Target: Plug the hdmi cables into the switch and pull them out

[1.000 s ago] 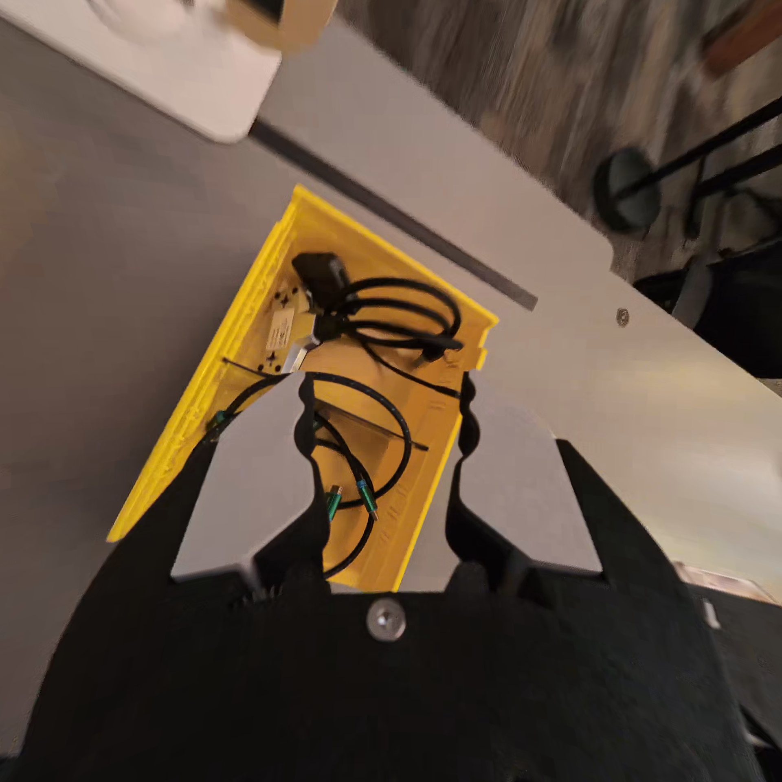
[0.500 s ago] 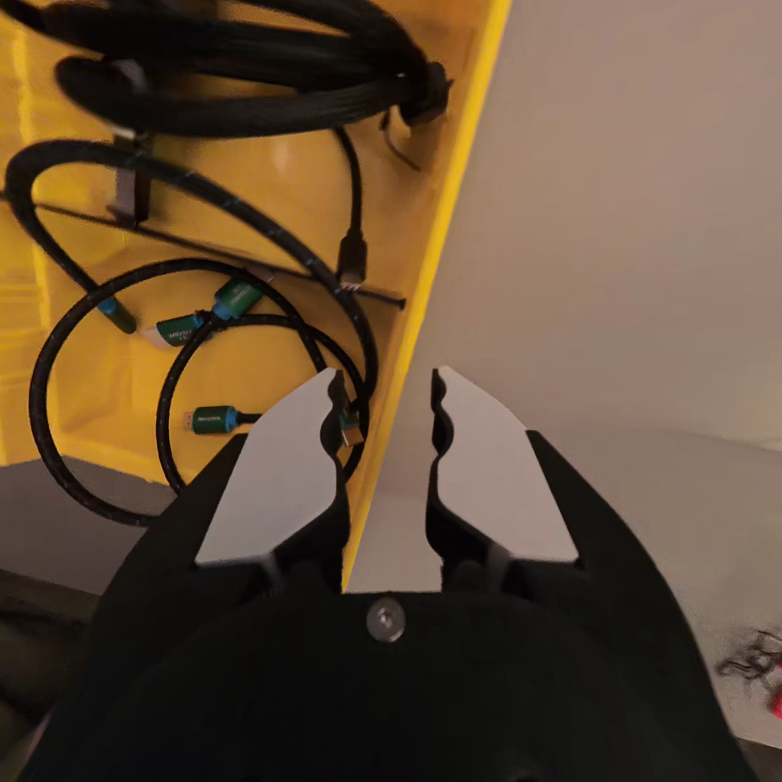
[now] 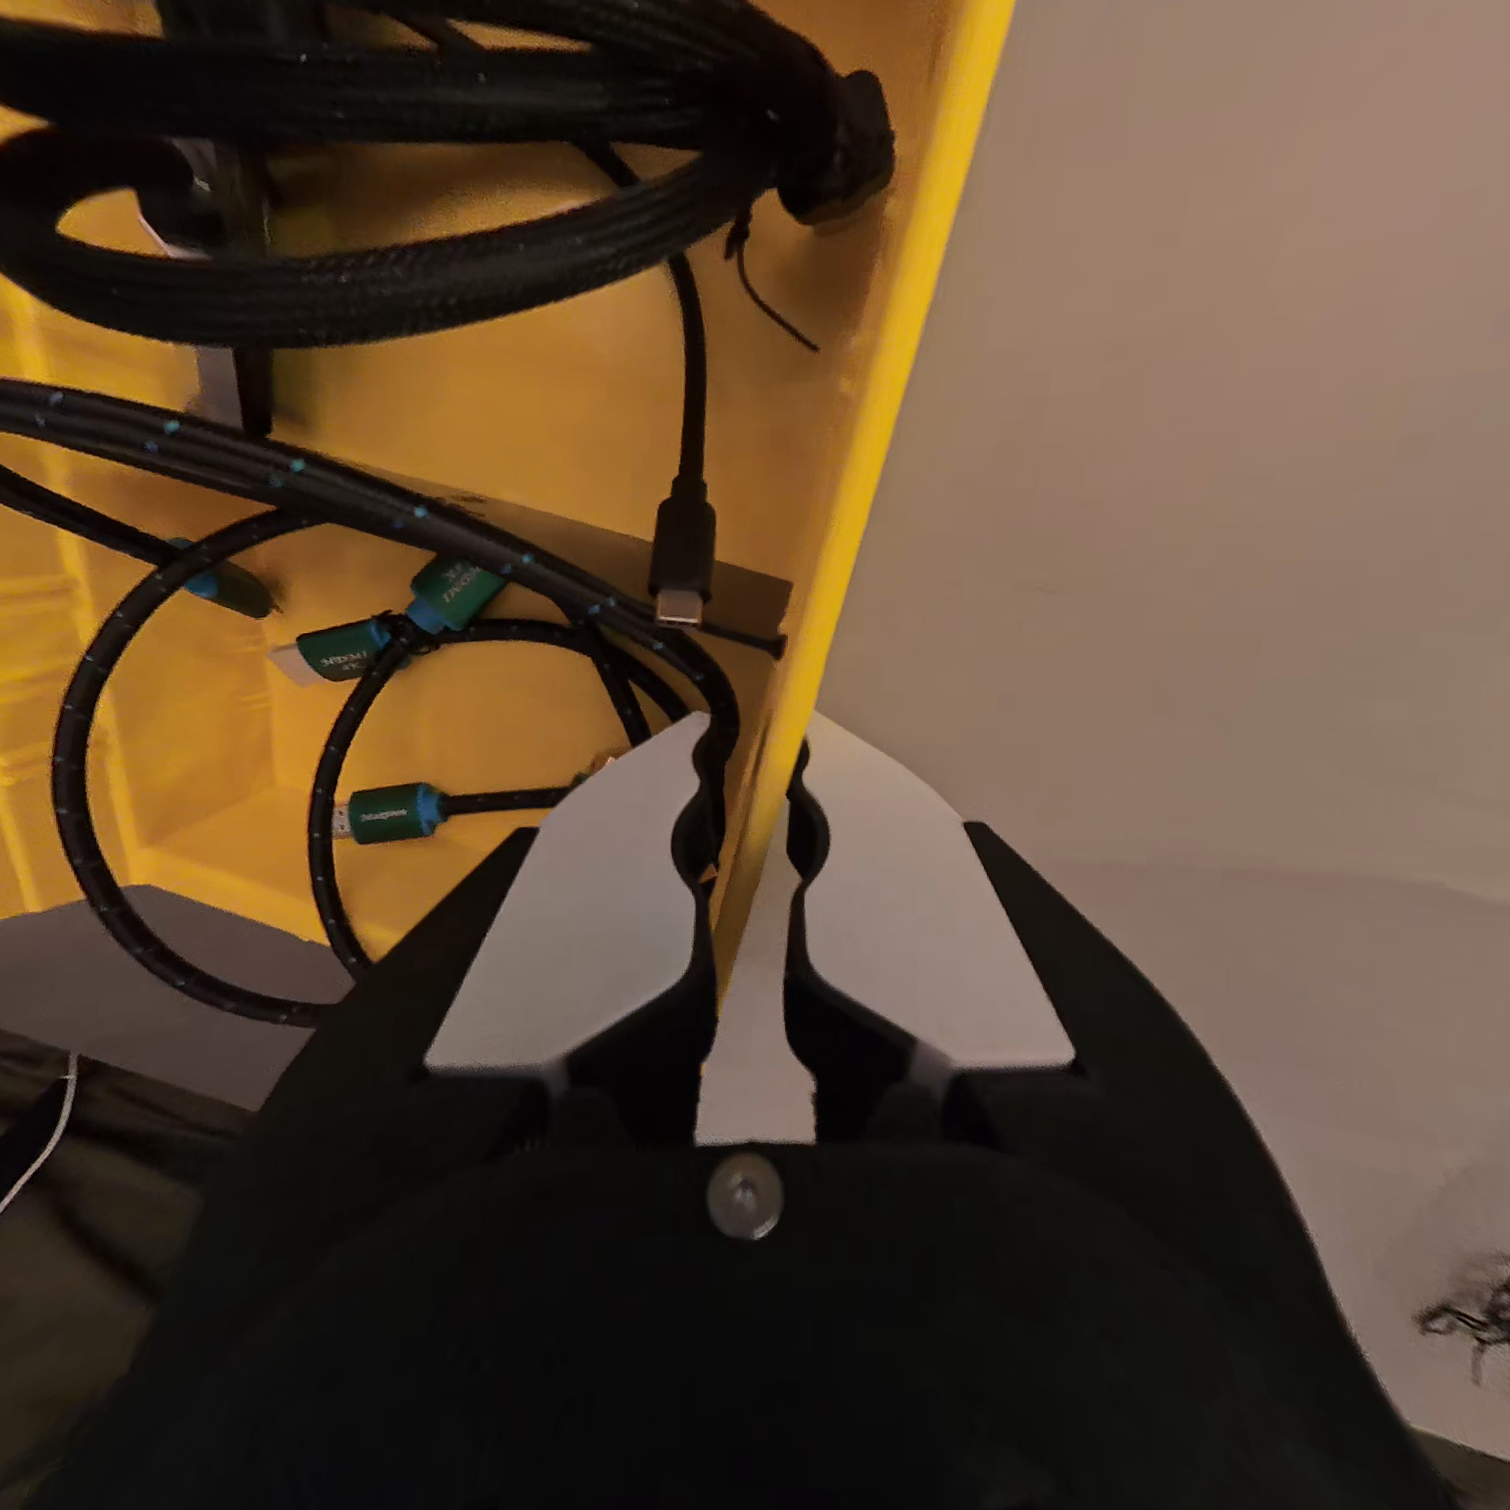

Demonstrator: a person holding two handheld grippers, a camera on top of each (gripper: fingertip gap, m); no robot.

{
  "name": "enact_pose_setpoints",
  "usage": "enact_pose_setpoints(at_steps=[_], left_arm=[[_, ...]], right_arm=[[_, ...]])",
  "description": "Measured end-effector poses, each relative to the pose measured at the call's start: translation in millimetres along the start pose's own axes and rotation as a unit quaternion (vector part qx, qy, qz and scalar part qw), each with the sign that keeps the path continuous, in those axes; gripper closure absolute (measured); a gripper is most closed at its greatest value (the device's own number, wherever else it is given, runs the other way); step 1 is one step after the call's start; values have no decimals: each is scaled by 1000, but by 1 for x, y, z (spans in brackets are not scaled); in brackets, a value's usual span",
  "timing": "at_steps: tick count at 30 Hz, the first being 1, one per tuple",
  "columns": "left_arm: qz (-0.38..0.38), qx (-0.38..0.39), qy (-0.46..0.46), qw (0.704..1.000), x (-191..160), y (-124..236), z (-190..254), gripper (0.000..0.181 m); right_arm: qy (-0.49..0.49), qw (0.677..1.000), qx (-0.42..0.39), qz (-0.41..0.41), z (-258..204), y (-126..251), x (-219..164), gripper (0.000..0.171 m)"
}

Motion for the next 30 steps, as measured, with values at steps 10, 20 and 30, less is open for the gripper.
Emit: enact_pose_setpoints(at_steps=[10, 20, 30], left_arm=[[-74, -84, -15, 994, -6, -27, 16, 143], [-86, -121, -88, 985, -1, -20, 56, 150], [-94, -47, -202, 974, 4, -10, 111, 136]], right_arm=[[26, 998, -28, -58, -23, -9, 2, 162], [56, 986, -92, -127, -73, -31, 15, 158], [149, 968, -147, -138, -125, -58, 33, 147]])
Point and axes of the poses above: each gripper's, where its closed fingertips meet, y back along the fingers, x out of its top, z = x × y across the jaws, the point moved 6 cm from there along y, back along the fingers, and after that the axes turned 11 degrees about x, right-handed, at the moved point
